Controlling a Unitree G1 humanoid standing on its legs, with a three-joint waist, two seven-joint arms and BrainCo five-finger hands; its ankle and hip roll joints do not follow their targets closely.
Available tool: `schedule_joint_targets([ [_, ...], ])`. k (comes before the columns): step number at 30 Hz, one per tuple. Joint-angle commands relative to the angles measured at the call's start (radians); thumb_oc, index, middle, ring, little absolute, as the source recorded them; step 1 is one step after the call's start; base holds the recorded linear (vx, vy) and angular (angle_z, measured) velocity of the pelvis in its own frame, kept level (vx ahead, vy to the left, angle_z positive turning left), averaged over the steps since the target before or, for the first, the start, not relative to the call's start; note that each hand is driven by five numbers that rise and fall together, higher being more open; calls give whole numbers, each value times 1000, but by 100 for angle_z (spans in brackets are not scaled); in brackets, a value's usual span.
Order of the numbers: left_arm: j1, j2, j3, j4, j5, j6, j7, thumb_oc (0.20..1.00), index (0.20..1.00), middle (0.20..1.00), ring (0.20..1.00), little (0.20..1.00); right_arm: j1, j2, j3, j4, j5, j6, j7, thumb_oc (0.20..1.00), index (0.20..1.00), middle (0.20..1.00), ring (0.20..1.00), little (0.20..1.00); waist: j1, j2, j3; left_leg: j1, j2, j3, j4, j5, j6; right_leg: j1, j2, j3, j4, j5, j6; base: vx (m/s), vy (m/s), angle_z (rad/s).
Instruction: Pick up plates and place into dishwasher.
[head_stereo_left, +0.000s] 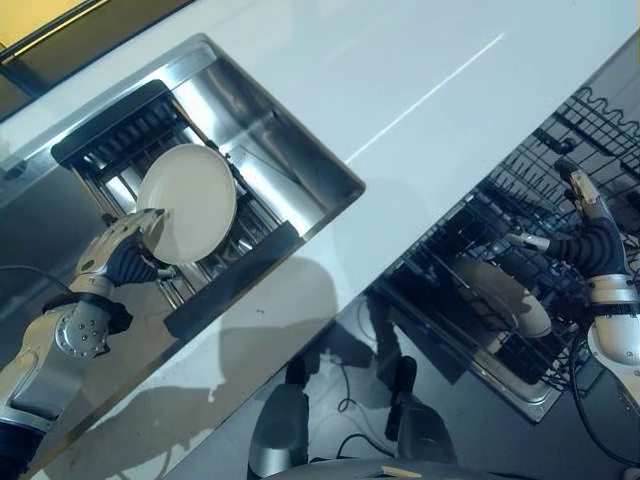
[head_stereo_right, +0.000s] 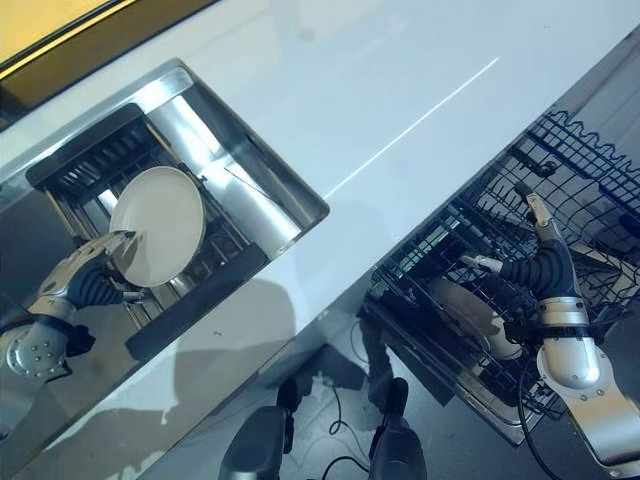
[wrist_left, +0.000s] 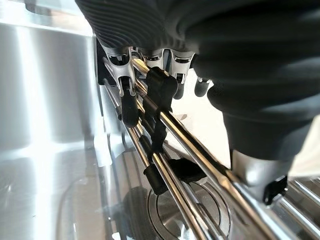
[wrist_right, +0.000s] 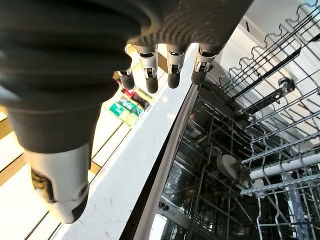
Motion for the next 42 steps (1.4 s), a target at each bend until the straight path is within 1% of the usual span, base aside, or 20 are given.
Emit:
schedule_joint_targets([
  [1, 31, 12, -96, -103, 51, -118, -89, 1000, 1000, 1000, 1000, 1000, -26, -33, -21, -58, -9, -68, -42, 1000, 1000, 1000, 1000, 1000, -6, -27, -49, -130, 114, -65, 35, 105, -120, 47, -120, 47, 73, -82, 126, 0, 0, 0],
  [6, 46, 45, -148, -115, 46, -145, -101, 1000, 1000, 1000, 1000, 1000, -10, -49, -25, -53, -1, -90, -55, 1000, 1000, 1000, 1000, 1000, -12, -26, -40, -126, 127, -55, 33, 107, -121, 63, -121, 47, 54, -80, 126, -20, 3, -1],
  [9, 46, 67, -183, -116, 47, -148, -71, 1000, 1000, 1000, 1000, 1000, -12, -65, -20, -52, 9, -99, -66, 1000, 1000, 1000, 1000, 1000, -13, -25, -36, -129, 133, -50, 29, 111, -124, 74, -121, 44, 36, -77, 126, -21, -3, -3],
  [12, 21, 68, -208, -98, 51, -143, -26, 1000, 1000, 1000, 1000, 1000, -29, -70, -4, -43, 11, -102, -72, 1000, 1000, 1000, 1000, 1000, -12, -25, -33, -137, 138, -50, 31, 114, -127, 79, -122, 43, 31, -77, 126, -8, -2, -1],
  [13, 9, 64, -216, -84, 59, -143, 10, 1000, 1000, 1000, 1000, 1000, -37, -64, 5, -37, 4, -105, -74, 1000, 1000, 1000, 1000, 1000, -11, -24, -30, -147, 141, -52, 38, 115, -130, 81, -123, 44, 28, -79, 126, -33, -10, 1],
  [15, -11, 47, -228, -67, 123, -140, 109, 1000, 1000, 1000, 1000, 1000, -53, -52, 17, -28, -7, -110, -76, 1000, 1000, 1000, 1000, 1000, -10, -23, -22, -167, 143, -55, 50, 115, -133, 75, -126, 46, 28, -80, 126, -60, -11, 1],
  [17, -66, 12, -257, -16, 196, -116, 234, 1000, 1000, 1000, 1000, 1000, -93, -32, 47, -12, -29, -103, -84, 1000, 1000, 1000, 1000, 1000, -10, -25, -11, -195, 142, -63, 64, 114, -134, 60, -128, 53, 30, -81, 126, -95, -26, 1],
  [19, -120, -22, -296, 46, 259, -101, 324, 1000, 1000, 1000, 1000, 1000, -127, -10, 76, 1, -45, -106, -88, 1000, 1000, 1000, 1000, 1000, -12, -29, -3, -215, 140, -69, 70, 113, -136, 44, -129, 61, 33, -82, 126, -90, -25, 1],
  [21, -178, -87, -358, 123, 359, -89, 469, 1000, 1000, 1000, 1000, 1000, -163, 14, 119, 9, -75, -104, -98, 1000, 1000, 1000, 1000, 1000, -17, -39, 9, -233, 136, -74, 76, 114, -138, 26, -129, 73, 37, -81, 126, -69, -17, -1],
  [23, -229, -146, -398, 184, 401, -81, 578, 1000, 1000, 1000, 1000, 1000, -185, 27, 156, 14, -91, -110, -113, 1000, 1000, 1000, 1000, 1000, -22, -51, 17, -242, 134, -76, 81, 112, -137, 16, -127, 88, 39, -82, 126, -41, -19, -4],
  [26, -317, -219, -453, 283, 437, -91, 682, 1000, 1000, 1000, 1000, 1000, -217, 49, 210, 22, -120, -119, -140, 1000, 1000, 1000, 1000, 1000, -33, -73, 30, -261, 135, -78, 91, 108, -138, 2, -122, 109, 39, -82, 126, -58, -53, -6],
  [29, -379, -254, -487, 322, 472, -97, 749, 1000, 1000, 1000, 1000, 1000, -255, 67, 250, 30, -128, -124, -156, 1000, 1000, 1000, 1000, 1000, -40, -91, 44, -274, 136, -81, 96, 105, -137, -6, -115, 123, 35, -78, 126, -61, -69, -10],
  [32, -438, -274, -514, 349, 490, -91, 781, 1000, 1000, 1000, 1000, 1000, -290, 81, 283, 33, -131, -116, -165, 1000, 1000, 1000, 1000, 1000, -48, -106, 54, -283, 136, -83, 102, 102, -133, -11, -110, 133, 32, -75, 126, -49, -66, -8],
  [33, -463, -286, -524, 365, 516, -86, 785, 1000, 1000, 1000, 1000, 1000, -306, 92, 291, 36, -135, -118, -162, 1000, 1000, 1000, 1000, 1000, -53, -113, 61, -292, 135, -87, 110, 99, -133, -15, -107, 140, 34, -75, 126, -63, -67, -5],
  [35, -494, -295, -548, 384, 538, -79, 770, 1000, 1000, 1000, 1000, 1000, -331, 106, 300, 41, -140, -112, -157, 1000, 1000, 1000, 1000, 1000, -58, -118, 71, -303, 134, -92, 119, 96, -130, -22, -105, 145, 36, -72, 126, -66, -52, 0],
  [39, -510, -310, -577, 406, 574, -60, 751, 1000, 1000, 1000, 1000, 1000, -360, 127, 301, 46, -154, -110, -145, 1000, 1000, 1000, 1000, 1000, -64, -122, 89, -310, 125, -95, 124, 90, -123, -34, -104, 154, 39, -66, 126, -47, -8, -5],
  [42, -522, -324, -591, 438, 560, -34, 780, 1000, 1000, 1000, 1000, 1000, -376, 138, 306, 54, -162, -112, -138, 1000, 1000, 1000, 1000, 1000, -69, -125, 99, -311, 119, -95, 123, 89, -117, -41, -104, 160, 40, -63, 126, -33, 5, -7],
])
